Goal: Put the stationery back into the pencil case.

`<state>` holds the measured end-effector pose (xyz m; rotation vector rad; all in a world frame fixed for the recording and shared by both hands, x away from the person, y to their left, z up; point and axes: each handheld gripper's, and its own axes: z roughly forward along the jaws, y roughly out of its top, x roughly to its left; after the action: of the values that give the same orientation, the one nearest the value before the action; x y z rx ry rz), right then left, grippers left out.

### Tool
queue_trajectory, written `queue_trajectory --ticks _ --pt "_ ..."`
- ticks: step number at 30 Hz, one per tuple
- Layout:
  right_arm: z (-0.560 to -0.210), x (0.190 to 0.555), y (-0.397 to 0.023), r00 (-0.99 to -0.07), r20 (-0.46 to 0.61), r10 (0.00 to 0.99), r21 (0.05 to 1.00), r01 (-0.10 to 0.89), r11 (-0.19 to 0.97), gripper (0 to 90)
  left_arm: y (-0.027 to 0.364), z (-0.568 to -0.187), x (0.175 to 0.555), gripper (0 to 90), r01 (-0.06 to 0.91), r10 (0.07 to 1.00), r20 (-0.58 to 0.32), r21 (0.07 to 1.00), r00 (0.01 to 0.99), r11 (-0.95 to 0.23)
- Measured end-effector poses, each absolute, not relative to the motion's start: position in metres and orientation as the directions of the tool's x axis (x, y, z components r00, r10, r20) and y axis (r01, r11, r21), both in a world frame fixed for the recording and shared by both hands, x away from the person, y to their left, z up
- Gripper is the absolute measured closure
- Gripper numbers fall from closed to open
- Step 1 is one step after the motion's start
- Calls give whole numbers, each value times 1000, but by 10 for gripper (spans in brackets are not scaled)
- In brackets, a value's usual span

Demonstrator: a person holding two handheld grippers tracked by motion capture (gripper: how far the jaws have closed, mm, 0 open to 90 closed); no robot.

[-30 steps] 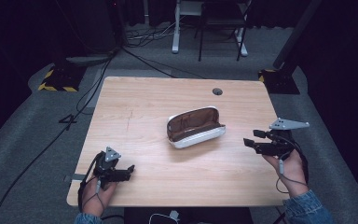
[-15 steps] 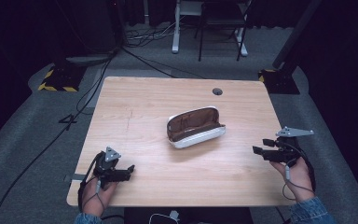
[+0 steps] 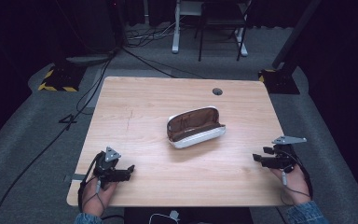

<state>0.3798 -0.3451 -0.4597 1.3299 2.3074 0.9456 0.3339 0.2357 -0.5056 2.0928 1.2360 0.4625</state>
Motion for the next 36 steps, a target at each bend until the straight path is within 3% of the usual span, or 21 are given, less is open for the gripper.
queue_trajectory --ticks 9,23,27,36 --pt "-480 377 -344 -509 100 855 684 659 312 379 235 -506 334 118 640 871 -30 691 491 -337" --pt "-495 371 -337 -517 64 854 707 627 327 361 236 -506 334 118 638 870 -25 690 493 -342" --pt "-502 367 -333 -534 -13 846 736 567 369 236 236 -506 334 117 639 871 -26 690 491 -340" --pt "-505 368 -332 -540 -7 842 734 569 371 148 235 -506 334 117 640 871 -28 690 490 -338"
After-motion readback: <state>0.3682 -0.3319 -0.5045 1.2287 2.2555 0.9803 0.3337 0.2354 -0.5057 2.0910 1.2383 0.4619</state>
